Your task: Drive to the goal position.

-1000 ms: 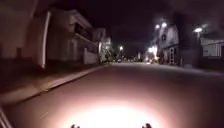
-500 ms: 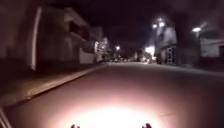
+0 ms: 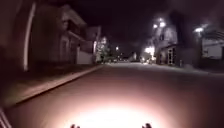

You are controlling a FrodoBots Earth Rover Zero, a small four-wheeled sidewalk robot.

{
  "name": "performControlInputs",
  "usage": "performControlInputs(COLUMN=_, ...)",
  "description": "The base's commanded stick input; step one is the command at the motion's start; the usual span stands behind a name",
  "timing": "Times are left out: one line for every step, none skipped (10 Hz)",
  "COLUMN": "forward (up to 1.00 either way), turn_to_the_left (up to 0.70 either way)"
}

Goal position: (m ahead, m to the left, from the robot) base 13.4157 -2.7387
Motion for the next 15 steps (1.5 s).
performControlInputs(forward=0.85, turn_to_the_left=0.0)
performControlInputs(forward=0.85, turn_to_the_left=0.0)
performControlInputs(forward=0.85, turn_to_the_left=0.0)
performControlInputs(forward=0.85, turn_to_the_left=0.0)
performControlInputs(forward=0.85, turn_to_the_left=0.0)
performControlInputs(forward=0.85, turn_to_the_left=-0.13)
performControlInputs(forward=0.85, turn_to_the_left=-0.27)
performControlInputs(forward=0.85, turn_to_the_left=0.0)
performControlInputs(forward=0.85, turn_to_the_left=0.0)
performControlInputs(forward=0.85, turn_to_the_left=0.0)
performControlInputs(forward=0.85, turn_to_the_left=0.0)
performControlInputs(forward=0.85, turn_to_the_left=0.0)
performControlInputs(forward=0.85, turn_to_the_left=0.0)
performControlInputs(forward=0.85, turn_to_the_left=0.0)
performControlInputs(forward=0.85, turn_to_the_left=0.0)
